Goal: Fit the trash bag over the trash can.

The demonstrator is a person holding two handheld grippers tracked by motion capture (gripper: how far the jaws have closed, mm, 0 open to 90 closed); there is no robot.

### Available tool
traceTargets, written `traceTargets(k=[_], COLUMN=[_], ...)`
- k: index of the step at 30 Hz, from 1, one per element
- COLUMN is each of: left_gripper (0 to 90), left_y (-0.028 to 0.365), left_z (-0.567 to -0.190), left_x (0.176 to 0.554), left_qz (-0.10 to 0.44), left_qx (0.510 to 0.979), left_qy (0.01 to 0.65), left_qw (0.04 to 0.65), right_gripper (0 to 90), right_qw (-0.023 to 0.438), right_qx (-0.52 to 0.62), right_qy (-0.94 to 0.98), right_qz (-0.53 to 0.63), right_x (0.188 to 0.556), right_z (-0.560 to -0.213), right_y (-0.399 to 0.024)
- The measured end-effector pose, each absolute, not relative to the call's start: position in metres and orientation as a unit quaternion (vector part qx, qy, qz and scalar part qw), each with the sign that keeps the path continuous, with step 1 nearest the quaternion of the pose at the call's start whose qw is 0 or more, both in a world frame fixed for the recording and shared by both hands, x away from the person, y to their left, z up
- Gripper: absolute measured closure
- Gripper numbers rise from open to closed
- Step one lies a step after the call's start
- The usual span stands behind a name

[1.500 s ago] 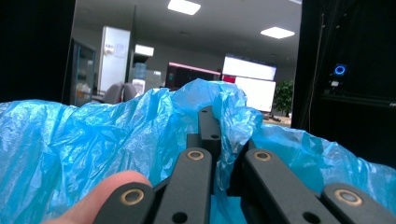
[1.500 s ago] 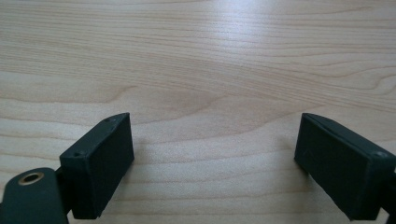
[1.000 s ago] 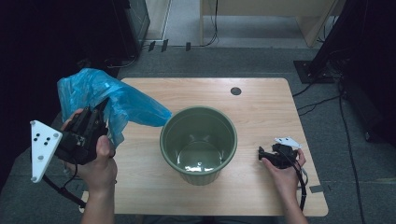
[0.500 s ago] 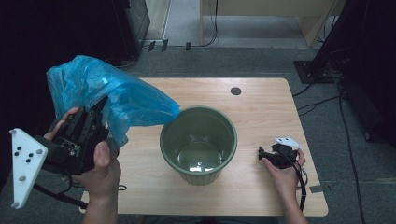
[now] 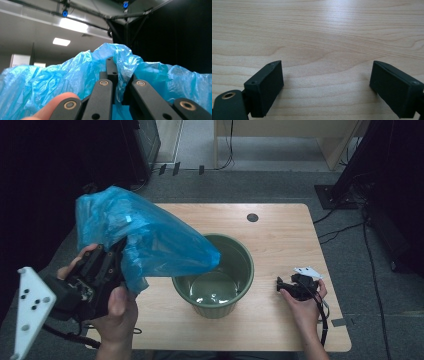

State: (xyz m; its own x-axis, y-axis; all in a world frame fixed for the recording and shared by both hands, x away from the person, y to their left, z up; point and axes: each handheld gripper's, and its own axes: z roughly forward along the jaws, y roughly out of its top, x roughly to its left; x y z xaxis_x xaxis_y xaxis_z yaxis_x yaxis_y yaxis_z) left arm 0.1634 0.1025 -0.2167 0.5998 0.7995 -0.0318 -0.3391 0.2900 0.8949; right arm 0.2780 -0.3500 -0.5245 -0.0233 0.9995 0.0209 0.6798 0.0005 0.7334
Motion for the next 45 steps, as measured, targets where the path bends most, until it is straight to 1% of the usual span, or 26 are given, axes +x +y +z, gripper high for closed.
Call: traceTargets(k=[4, 7, 10, 13, 16, 22, 24, 26, 33, 37, 43, 45], left_gripper=[83.4, 75.0, 66.3, 63.3, 62.8, 63.2, 63.2, 63.3, 63.7, 63.8, 64.1, 64.3], left_y=[0.098, 0.094, 0.092, 0.092, 0.093, 0.092, 0.090, 0.088, 0.081, 0.078, 0.076, 0.075], left_z=[-0.238, -0.256, -0.270, -0.282, -0.294, -0.310, -0.315, -0.318, -0.324, -0.325, -0.326, -0.327], left_x=[0.174, 0.180, 0.186, 0.189, 0.193, 0.203, 0.205, 0.206, 0.206, 0.205, 0.205, 0.204], left_qz=[0.348, 0.317, 0.296, 0.285, 0.279, 0.270, 0.266, 0.263, 0.257, 0.256, 0.253, 0.253], left_qx=[0.480, 0.503, 0.519, 0.525, 0.531, 0.545, 0.549, 0.551, 0.560, 0.561, 0.561, 0.563], left_qy=[0.265, 0.273, 0.286, 0.297, 0.307, 0.324, 0.328, 0.330, 0.325, 0.322, 0.321, 0.319], left_qw=[0.760, 0.756, 0.749, 0.745, 0.739, 0.725, 0.721, 0.720, 0.717, 0.718, 0.720, 0.719], right_gripper=[11.6, 11.8, 14.0, 14.1, 14.2, 14.3, 14.3, 14.3, 14.6, 14.7, 14.8, 17.2], right_qw=[0.273, 0.275, 0.290, 0.288, 0.310, 0.365, 0.373, 0.379, 0.393, 0.400, 0.396, 0.392], right_qx=[0.643, 0.644, 0.644, 0.649, 0.641, 0.601, 0.588, 0.575, 0.528, 0.501, 0.469, 0.458], right_qy=[0.653, 0.651, 0.647, 0.635, 0.624, 0.604, 0.600, 0.595, 0.588, 0.587, 0.590, 0.593], right_qz=[0.293, 0.292, 0.288, 0.303, 0.322, 0.375, 0.393, 0.414, 0.471, 0.494, 0.525, 0.534], right_x=[0.278, 0.277, 0.276, 0.274, 0.270, 0.256, 0.250, 0.243, 0.220, 0.208, 0.192, 0.187], right_z=[-0.524, -0.524, -0.523, -0.520, -0.506, -0.456, -0.439, -0.423, -0.382, -0.366, -0.349, -0.346], right_y=[-0.350, -0.349, -0.348, -0.348, -0.345, -0.333, -0.327, -0.321, -0.298, -0.284, -0.265, -0.260])
